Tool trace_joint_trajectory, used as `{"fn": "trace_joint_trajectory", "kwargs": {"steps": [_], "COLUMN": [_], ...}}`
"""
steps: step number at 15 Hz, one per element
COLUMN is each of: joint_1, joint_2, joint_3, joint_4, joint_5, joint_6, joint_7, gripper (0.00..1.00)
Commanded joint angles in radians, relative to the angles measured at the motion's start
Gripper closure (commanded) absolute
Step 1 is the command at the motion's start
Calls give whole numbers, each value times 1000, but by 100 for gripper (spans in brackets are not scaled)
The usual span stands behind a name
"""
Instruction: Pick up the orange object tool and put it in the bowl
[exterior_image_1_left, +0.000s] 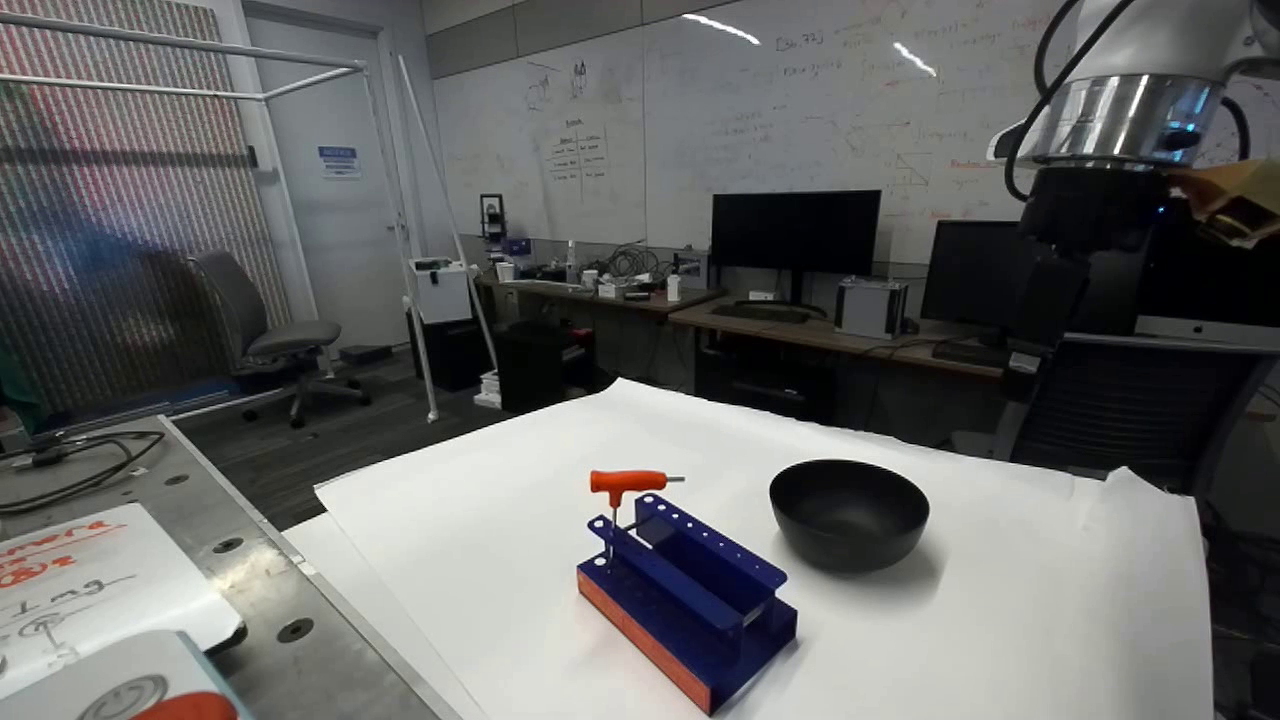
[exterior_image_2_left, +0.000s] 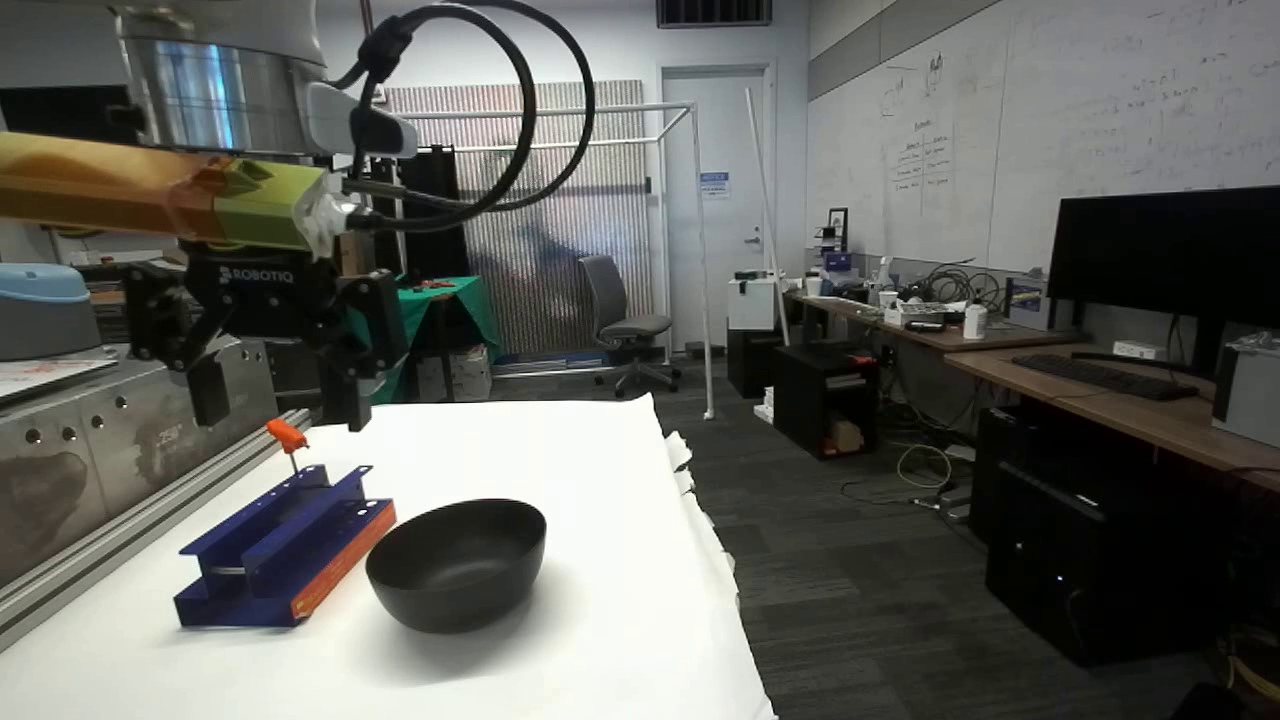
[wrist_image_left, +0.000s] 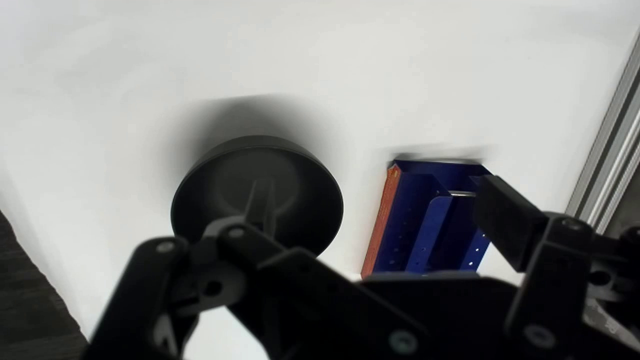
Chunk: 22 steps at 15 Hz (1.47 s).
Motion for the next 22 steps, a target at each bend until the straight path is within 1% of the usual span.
{"fn": "trace_joint_trajectory", "kwargs": {"steps": [1,10,22], "joint_1": [-16,-17,-17], "joint_2": [2,37,40], "joint_3": [15,16,16], "joint_4": [0,-25,-29], "joint_5": [8,8,8], "joint_6": [-3,-3,-3], "joint_7": [-6,-6,-6], "gripper": [0,0,0]}}
